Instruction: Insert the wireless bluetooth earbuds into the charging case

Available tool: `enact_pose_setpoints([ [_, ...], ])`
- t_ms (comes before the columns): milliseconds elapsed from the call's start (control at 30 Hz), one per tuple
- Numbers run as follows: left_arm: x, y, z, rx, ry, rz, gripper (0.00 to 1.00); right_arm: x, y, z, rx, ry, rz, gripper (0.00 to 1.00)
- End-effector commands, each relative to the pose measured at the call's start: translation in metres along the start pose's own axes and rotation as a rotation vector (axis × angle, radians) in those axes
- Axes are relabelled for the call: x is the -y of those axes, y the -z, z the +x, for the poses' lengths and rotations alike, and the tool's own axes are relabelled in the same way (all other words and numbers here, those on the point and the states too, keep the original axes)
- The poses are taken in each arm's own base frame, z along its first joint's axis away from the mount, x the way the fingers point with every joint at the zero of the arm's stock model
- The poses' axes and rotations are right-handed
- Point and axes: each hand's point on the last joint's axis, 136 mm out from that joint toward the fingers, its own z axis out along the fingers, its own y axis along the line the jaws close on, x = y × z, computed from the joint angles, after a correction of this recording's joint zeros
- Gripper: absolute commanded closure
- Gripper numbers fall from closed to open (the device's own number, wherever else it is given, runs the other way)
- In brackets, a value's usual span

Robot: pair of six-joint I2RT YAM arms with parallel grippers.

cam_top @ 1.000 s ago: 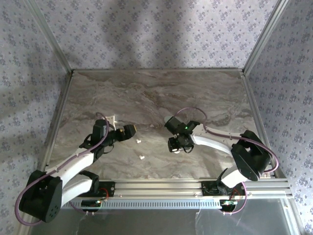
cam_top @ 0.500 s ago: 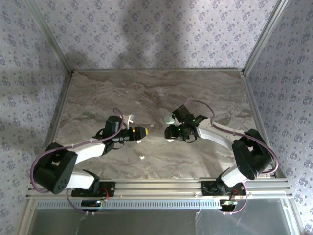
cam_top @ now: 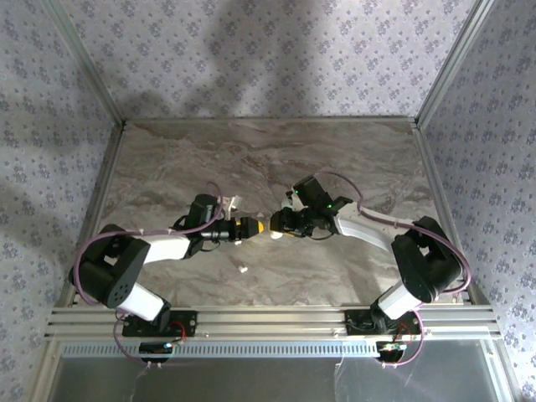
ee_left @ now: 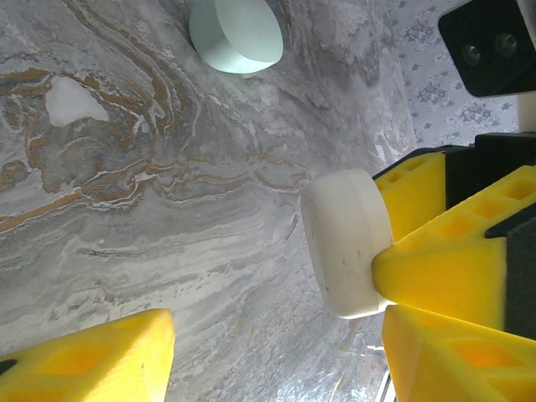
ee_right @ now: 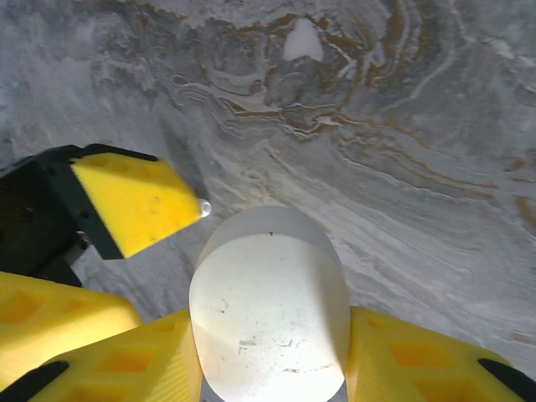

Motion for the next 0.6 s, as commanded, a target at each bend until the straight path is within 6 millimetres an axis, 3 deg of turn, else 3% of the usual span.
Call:
enact_pose_setpoints([
  [0,0.019,-0.004,-0.01,0.001,-0.038,0.072,0.33,-0.01,-0.004,0.001,-0.02,-0.028,-0.065,0.55],
  [367,0.014,-0.006,-0.009,-0.008,-0.026,0.06,0.32,-0.025,-0.008,0.003,-0.046,-0.034,-0.133,0.56],
  [567,0.002,-0.006,-0.01,-0.007,-0.002,0.02,0.35,-0.03,-0.003,0.002,-0.043,-0.039,-0.162,0.56],
])
